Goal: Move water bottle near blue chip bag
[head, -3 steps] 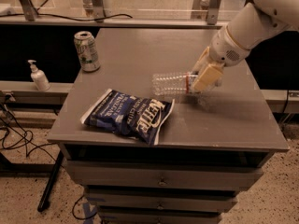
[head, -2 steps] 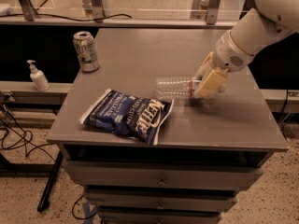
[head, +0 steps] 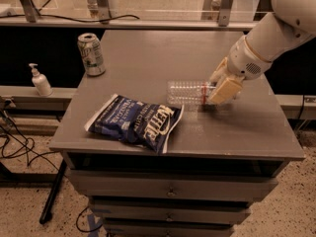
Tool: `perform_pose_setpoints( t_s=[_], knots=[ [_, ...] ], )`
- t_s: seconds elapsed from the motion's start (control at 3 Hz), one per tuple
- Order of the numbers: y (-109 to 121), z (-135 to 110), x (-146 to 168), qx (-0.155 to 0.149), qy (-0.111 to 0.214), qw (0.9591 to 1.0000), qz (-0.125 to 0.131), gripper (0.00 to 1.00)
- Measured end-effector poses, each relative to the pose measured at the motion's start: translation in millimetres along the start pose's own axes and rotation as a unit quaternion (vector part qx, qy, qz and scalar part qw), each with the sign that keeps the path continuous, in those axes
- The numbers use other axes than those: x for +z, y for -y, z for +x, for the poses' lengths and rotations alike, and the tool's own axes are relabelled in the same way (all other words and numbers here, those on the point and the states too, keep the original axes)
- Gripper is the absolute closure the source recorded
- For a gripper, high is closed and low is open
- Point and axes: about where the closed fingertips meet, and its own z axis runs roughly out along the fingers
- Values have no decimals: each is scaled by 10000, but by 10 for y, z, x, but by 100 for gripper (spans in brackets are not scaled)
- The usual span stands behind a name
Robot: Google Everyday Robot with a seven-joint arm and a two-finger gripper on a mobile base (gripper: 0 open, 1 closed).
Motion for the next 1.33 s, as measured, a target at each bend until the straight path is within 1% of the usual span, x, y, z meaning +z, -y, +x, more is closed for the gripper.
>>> perform_pose_setpoints(
  t_s=[0.33, 0.67, 1.0, 1.33],
  knots=[
    [-20, 24, 7, 19, -11, 10000, -17, 12],
    [-35, 51, 10, 64, -15, 10000, -23, 0],
    [-37, 63, 3, 82, -10, 10000, -18, 0],
    [34, 171, -133, 261, 62, 9995, 143, 0]
  ],
)
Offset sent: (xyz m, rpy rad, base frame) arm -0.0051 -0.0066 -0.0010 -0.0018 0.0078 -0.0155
